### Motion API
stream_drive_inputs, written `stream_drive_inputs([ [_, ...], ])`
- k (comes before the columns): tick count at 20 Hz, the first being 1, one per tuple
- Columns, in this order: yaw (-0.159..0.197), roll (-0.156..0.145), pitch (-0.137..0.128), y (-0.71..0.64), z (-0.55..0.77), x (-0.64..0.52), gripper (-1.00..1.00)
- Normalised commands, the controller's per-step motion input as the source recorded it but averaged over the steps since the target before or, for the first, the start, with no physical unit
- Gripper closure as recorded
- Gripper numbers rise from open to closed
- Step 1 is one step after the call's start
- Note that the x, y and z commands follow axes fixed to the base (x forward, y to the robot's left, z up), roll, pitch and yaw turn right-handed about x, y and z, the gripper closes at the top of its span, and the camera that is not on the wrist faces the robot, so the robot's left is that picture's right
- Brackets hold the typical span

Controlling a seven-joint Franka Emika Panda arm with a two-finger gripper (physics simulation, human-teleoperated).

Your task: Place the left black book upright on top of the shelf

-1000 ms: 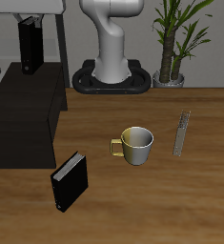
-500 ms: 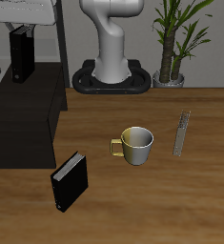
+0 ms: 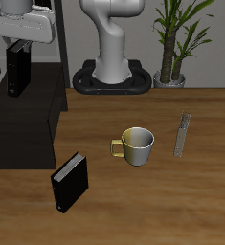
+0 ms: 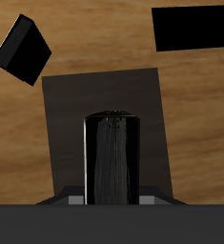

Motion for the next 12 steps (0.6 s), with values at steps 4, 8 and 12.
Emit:
stream_drive_inputs([
  [4,0.002,-0.007,-0.011,-0.01,0.02,-0.01,-1.00],
  [8,0.000,0.009,-0.011,0.11,0.09,-0.09,-1.00],
  [12,0.017,-0.007,-0.049,0.12,0.25,-0.19,-1.00],
])
